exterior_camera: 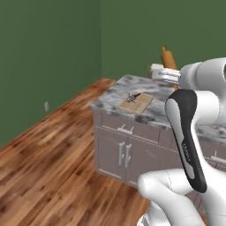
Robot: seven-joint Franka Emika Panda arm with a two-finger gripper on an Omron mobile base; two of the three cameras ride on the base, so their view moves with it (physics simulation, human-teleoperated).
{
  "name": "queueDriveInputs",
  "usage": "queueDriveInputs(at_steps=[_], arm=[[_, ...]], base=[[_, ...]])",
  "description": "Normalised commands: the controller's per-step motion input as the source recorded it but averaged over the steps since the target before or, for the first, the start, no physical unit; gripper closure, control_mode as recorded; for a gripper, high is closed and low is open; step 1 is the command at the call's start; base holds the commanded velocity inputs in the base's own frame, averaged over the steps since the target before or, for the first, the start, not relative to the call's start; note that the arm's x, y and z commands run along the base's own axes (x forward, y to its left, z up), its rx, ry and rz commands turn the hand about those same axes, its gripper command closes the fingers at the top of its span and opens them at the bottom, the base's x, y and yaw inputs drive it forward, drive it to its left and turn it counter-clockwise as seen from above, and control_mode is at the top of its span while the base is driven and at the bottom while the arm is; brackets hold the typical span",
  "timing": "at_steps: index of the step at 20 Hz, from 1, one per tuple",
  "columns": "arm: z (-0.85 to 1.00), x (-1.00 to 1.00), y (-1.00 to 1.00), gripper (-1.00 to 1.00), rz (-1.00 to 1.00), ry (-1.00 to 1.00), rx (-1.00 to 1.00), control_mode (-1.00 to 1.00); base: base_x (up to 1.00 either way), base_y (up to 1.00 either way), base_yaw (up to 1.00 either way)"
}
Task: Open the cabinet, retrieve the rolling pin, and place it next to the meat on the cutting board to prepare for tenderizing.
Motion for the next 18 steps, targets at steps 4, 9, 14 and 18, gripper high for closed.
queueDriveInputs(at_steps=[4, 9, 14, 18], arm=[[0.0, 0.0, 0.0, 1.0, 0.0, 0.0, 0.0, 1.0], [0.0, 0.0, 0.0, 1.0, 0.0, 0.0, 0.0, 1.0], [0.0, 0.0, 0.0, 1.0, 0.0, 0.0, 0.0, 1.0], [0.0, 0.0, 0.0, 1.0, 0.0, 0.0, 0.0, 1.0]], base=[[0.36, 0.66, -0.4], [0.35, 0.63, -0.4], [0.34, 0.56, -0.42], [0.36, 0.45, -0.44]])
